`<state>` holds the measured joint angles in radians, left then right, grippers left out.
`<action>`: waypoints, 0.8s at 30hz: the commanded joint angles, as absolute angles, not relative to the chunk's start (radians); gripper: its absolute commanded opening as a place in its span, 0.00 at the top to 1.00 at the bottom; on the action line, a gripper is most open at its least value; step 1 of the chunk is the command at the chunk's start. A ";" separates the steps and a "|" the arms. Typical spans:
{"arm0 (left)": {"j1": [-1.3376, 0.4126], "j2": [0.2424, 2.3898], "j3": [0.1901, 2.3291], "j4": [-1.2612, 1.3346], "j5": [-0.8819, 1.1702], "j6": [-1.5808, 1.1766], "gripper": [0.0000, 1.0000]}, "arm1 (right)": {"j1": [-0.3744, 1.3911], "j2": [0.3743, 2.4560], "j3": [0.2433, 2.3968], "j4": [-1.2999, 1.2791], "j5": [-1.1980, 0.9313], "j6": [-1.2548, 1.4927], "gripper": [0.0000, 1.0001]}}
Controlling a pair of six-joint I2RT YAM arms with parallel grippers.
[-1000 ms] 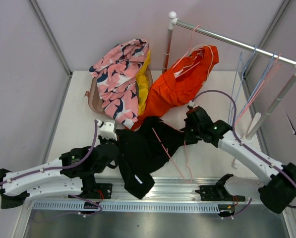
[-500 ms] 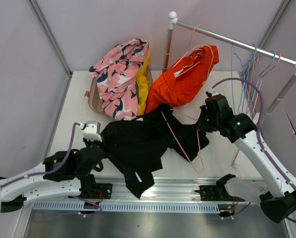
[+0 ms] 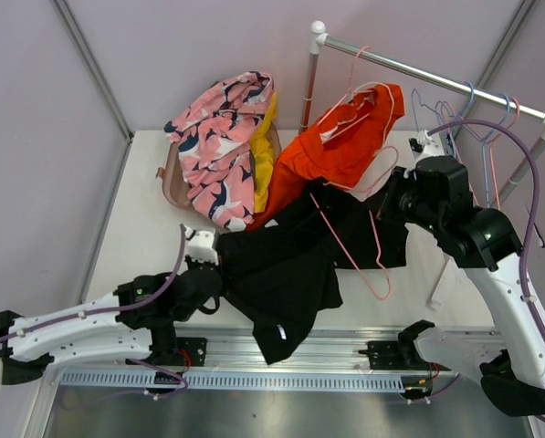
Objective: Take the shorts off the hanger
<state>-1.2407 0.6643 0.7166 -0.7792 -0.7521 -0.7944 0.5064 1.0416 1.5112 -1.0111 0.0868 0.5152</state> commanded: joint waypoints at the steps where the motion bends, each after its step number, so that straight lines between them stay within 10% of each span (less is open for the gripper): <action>1: -1.235 0.719 0.698 -0.606 -0.670 -0.779 1.00 | 0.503 1.019 1.546 -0.917 0.011 0.573 1.00; 24: -1.232 0.844 0.721 -0.390 -0.626 -0.652 1.00 | 0.839 1.120 1.141 -0.434 -0.025 0.770 1.00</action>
